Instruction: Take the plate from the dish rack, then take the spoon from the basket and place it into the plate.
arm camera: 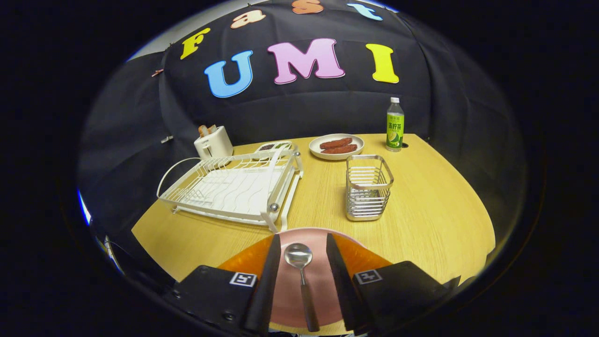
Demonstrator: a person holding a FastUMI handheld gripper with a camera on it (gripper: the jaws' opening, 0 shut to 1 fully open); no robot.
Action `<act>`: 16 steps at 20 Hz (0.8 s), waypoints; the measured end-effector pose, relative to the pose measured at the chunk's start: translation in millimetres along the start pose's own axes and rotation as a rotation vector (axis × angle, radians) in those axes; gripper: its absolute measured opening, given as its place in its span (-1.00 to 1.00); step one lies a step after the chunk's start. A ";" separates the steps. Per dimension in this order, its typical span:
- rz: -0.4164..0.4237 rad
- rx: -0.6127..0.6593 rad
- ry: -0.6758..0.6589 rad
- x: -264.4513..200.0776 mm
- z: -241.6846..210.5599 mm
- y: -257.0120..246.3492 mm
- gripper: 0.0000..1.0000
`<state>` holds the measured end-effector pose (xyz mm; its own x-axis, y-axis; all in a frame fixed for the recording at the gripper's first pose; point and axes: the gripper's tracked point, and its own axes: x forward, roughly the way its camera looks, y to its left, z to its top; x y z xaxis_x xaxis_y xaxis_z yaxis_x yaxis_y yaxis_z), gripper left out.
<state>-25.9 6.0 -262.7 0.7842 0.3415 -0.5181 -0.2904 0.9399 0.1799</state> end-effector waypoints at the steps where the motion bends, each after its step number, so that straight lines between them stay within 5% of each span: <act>1: 0.001 0.002 -0.021 -2.8 13.6 0.7 0.50; 3: -0.016 -0.005 -0.074 -12.3 45.5 -3.0 0.98; 11: -0.155 -0.041 -0.348 -94.2 178.2 -11.1 0.96; 16: -0.227 -0.014 -0.493 -158.3 222.1 -12.7 0.96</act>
<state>-24.6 -58.0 2.8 0.9914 0.0969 -0.0880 -0.0884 0.9914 0.0964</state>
